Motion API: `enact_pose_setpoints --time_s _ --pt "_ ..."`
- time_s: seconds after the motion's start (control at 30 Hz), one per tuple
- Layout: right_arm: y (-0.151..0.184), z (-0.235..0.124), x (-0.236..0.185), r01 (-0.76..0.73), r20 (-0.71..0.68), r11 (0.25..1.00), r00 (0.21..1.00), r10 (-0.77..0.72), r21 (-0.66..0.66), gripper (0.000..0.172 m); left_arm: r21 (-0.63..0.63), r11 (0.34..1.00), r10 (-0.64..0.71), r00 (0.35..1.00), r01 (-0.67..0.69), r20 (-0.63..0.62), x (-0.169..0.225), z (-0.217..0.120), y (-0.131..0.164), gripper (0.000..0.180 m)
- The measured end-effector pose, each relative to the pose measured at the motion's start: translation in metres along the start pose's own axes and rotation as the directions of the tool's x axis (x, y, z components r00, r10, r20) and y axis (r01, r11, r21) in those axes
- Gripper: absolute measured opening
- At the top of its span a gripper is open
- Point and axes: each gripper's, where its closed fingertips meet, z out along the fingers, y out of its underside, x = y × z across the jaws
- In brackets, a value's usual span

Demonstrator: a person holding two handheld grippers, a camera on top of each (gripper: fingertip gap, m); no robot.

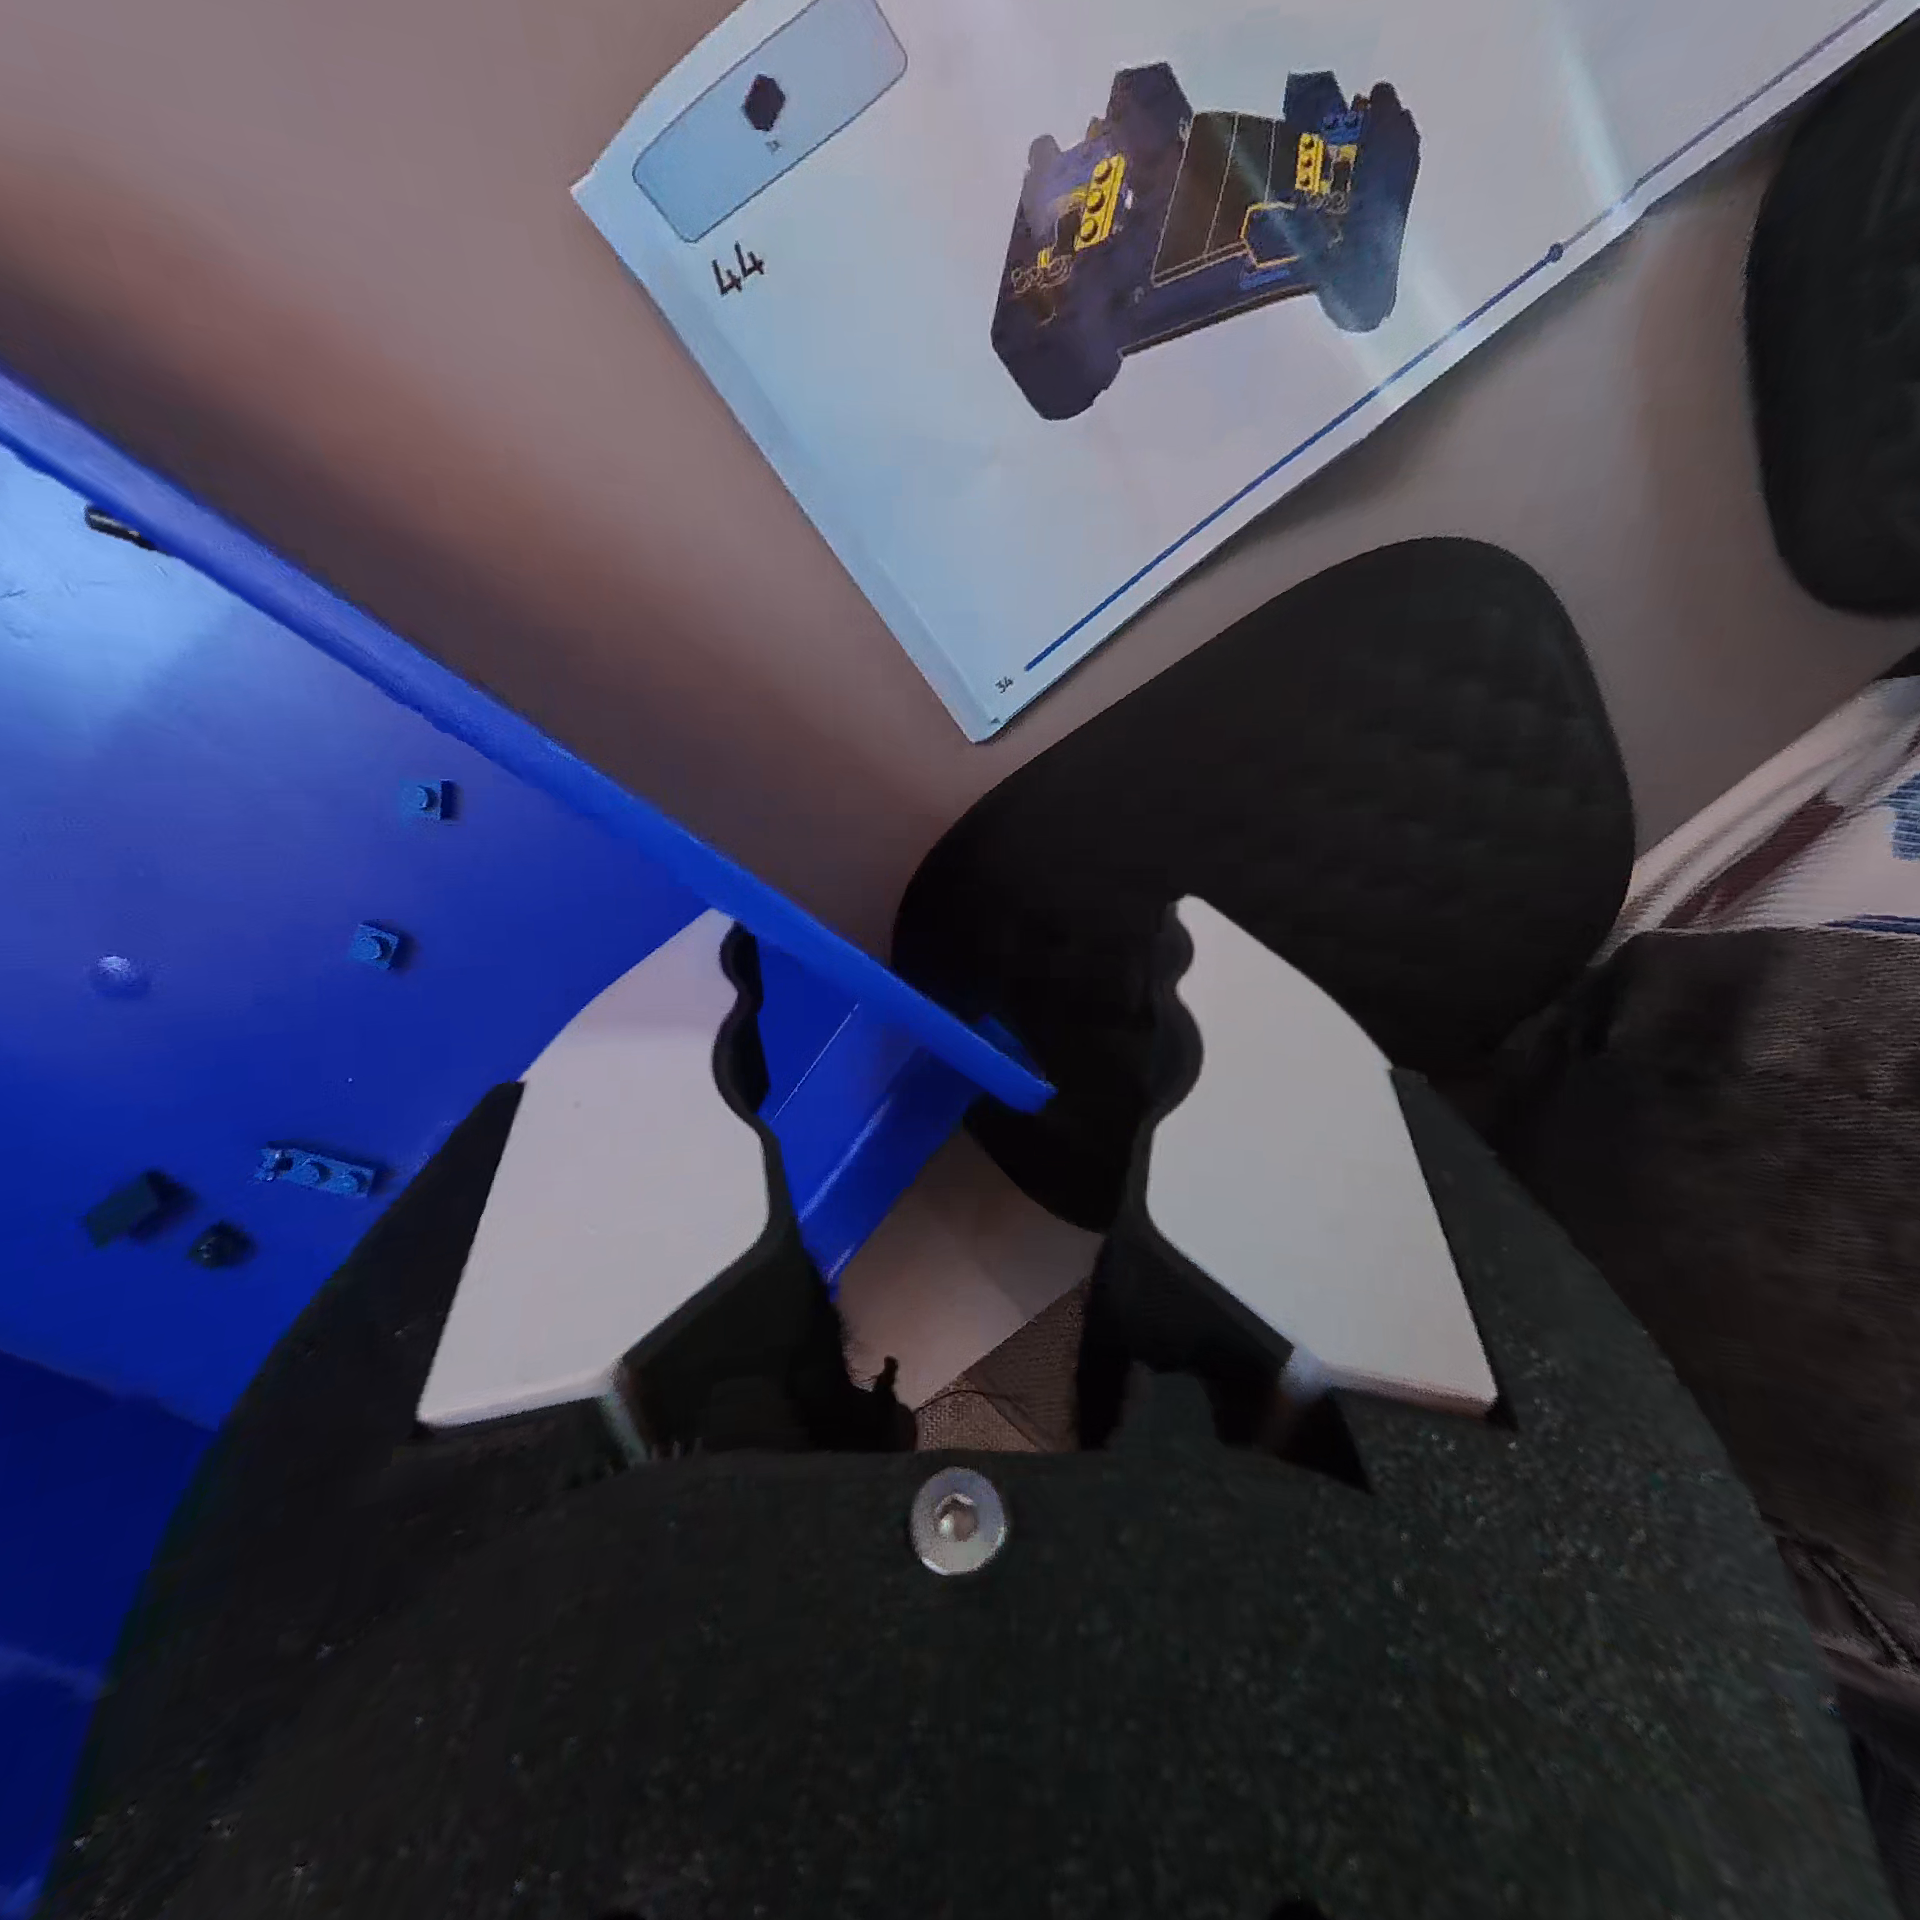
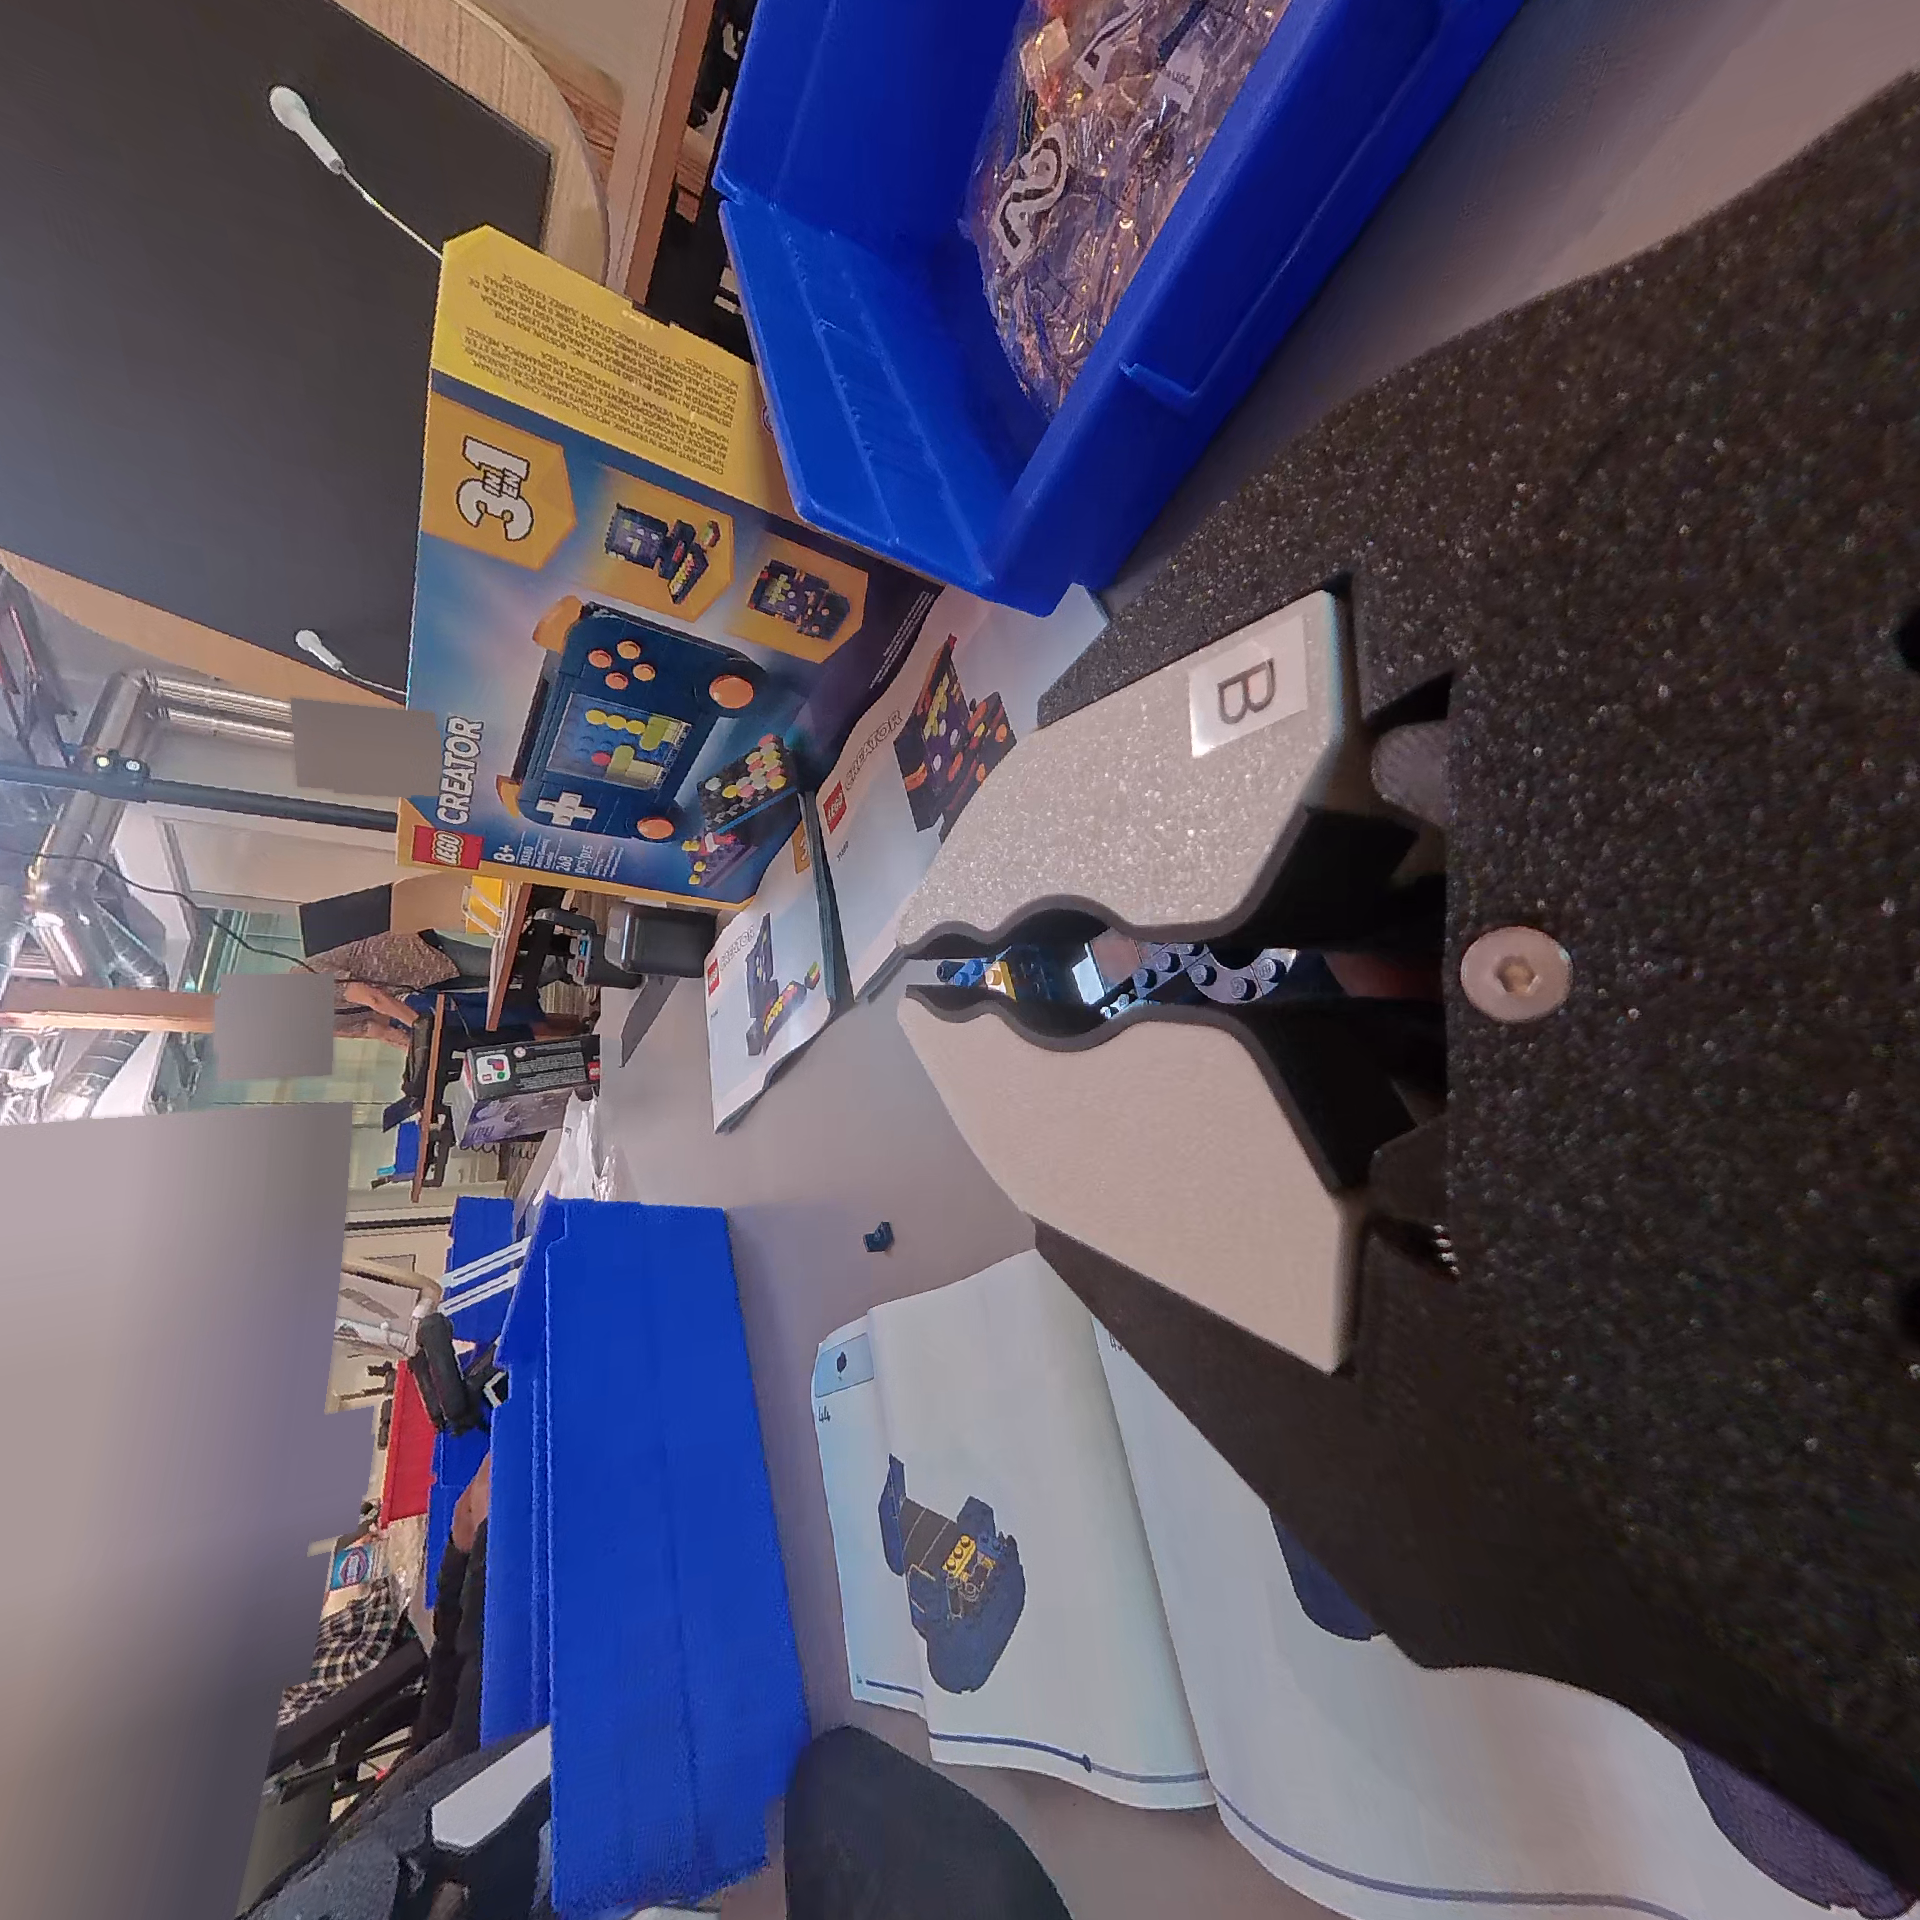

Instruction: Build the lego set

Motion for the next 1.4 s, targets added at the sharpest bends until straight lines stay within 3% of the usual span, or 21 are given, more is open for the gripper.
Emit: enact_pose_setpoints --time_s 0.23,0.4,0.63,0.73,0.87,0.97,1.17,1.4 --pt "0.0 0.0 0.0 -0.006 0.003 1.0 1.0 0.006 0.002 0.004 0.044 0.999 -0.027 0.998 0.03 -0.062 -0.002 -0.004 -0.001 0.061" --pt "-0.001 -0.001 0.0 -0.008 0.004 1.0 1.0 0.008 0.006 0.004 0.152 0.987 -0.039 0.996 0.05 -0.075 -0.013 -0.037 -0.002 0.056" --pt "0.0 0.0 0.001 -0.005 -0.002 1.0 1.0 0.005 0.003 0.004 0.38 0.922 -0.123 0.987 0.076 0.1 -0.056 -0.108 0.005 0.05" --pt "-0.001 -0.001 0.002 -0.01 -0.014 1.0 1.0 0.01 0.009 0.004 0.336 0.936 -0.2 0.944 0.105 0.263 -0.088 -0.118 0.028 0.051" --pt "-0.001 -0.001 0.004 -0.009 -0.027 1.0 1.0 0.009 0.006 0.004 0.292 0.955 -0.12 0.964 0.047 0.236 -0.087 -0.103 0.033 0.047" --pt "0.001 0.0 0.004 -0.01 -0.027 1.0 1.0 0.009 -0.007 0.004 0.129 0.991 -0.061 0.98 0.037 0.189 -0.083 -0.076 0.049 0.04" --pt "0.0 0.0 0.004 -0.018 -0.025 1.0 1.0 0.018 -0.001 0.004 -0.01 0.991 -0.129 0.981 0.132 0.144 -0.084 -0.036 0.067 0.046" --pt "0.001 0.0 0.005 -0.021 -0.028 1.0 0.999 0.021 -0.006 0.004 -0.021 0.969 -0.24 0.961 0.245 0.136 -0.091 -0.025 0.08 0.032"
